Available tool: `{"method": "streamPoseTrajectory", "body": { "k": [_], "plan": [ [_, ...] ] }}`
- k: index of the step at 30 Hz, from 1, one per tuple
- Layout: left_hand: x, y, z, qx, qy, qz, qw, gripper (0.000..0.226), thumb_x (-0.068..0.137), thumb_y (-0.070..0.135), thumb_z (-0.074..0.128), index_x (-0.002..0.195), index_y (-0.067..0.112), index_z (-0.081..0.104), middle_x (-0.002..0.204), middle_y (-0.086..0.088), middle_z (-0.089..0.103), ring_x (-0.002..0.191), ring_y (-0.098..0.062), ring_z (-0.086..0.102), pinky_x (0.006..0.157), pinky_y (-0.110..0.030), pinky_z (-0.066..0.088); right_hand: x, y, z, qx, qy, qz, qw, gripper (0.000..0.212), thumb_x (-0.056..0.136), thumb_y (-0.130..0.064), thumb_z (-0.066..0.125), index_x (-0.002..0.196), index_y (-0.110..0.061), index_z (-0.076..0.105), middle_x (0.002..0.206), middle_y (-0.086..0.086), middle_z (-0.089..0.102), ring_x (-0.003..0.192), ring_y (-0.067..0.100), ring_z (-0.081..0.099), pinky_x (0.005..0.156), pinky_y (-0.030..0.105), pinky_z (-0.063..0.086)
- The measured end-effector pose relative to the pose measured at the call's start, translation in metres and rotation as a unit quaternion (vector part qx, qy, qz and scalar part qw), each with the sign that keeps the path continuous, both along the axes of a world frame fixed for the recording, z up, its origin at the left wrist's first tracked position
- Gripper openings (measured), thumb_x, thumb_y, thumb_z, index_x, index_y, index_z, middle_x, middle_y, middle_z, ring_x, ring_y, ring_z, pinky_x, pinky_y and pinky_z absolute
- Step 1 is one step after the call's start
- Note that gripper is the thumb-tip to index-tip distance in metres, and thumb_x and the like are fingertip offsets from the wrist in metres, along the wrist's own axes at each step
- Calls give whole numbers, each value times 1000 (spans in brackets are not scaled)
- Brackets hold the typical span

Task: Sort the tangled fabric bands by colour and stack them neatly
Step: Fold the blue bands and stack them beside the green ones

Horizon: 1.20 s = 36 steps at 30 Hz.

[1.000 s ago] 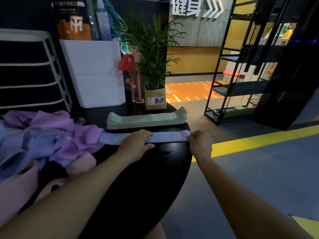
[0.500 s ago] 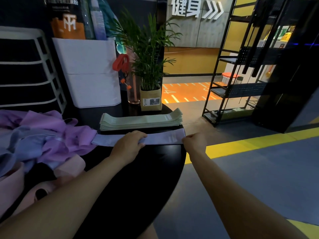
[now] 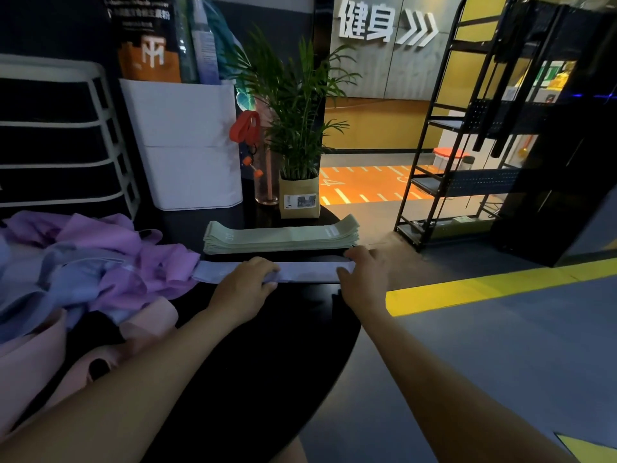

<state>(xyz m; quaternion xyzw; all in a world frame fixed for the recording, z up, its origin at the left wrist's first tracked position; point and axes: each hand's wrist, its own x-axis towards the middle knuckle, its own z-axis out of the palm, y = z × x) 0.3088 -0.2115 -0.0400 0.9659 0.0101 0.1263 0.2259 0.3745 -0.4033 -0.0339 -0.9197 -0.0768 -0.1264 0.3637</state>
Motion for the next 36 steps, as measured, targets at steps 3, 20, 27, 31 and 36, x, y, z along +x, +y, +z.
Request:
{"method": "streamPoseTrajectory", "body": {
  "k": [3,20,27,31,36],
  "plan": [
    [-13,16,7,42,-22,17,999,34,93,20,53,127,19,54,128,2,53,116,-18,48,93,-31,40,-12,27,4,-16,-5,56,998,31,88,-16,59,119,-12,56,121,11,49,115,28,41,92,33,34],
    [-104,168,61,236,36,155,959,53,82,45,62,131,28,49,133,5,50,124,-18,43,99,-24,27,-54,217,16,-211,-52,333,917,42,85,-15,57,127,-13,49,124,13,48,118,31,41,98,31,31],
    [-124,192,59,227,88,156,957,64,74,51,67,132,34,44,138,14,37,129,-15,32,107,-34,24,-50,253,24,-282,-10,368,886,37,88,-12,55,124,-12,54,129,14,53,116,31,54,91,32,44],
    [-124,213,51,131,64,139,979,47,71,31,73,115,25,56,119,7,44,116,-20,42,95,-38,40,-46,286,19,-267,5,336,903,30,87,-17,50,115,-11,57,116,13,61,107,33,59,78,31,46],
    [-124,240,53,44,-75,138,987,23,82,25,60,89,4,63,98,-8,56,92,-28,57,80,-37,46,-42,342,31,-192,-24,391,900,17,88,-10,46,99,-8,59,112,15,60,102,30,59,77,31,42]
  ]
}}
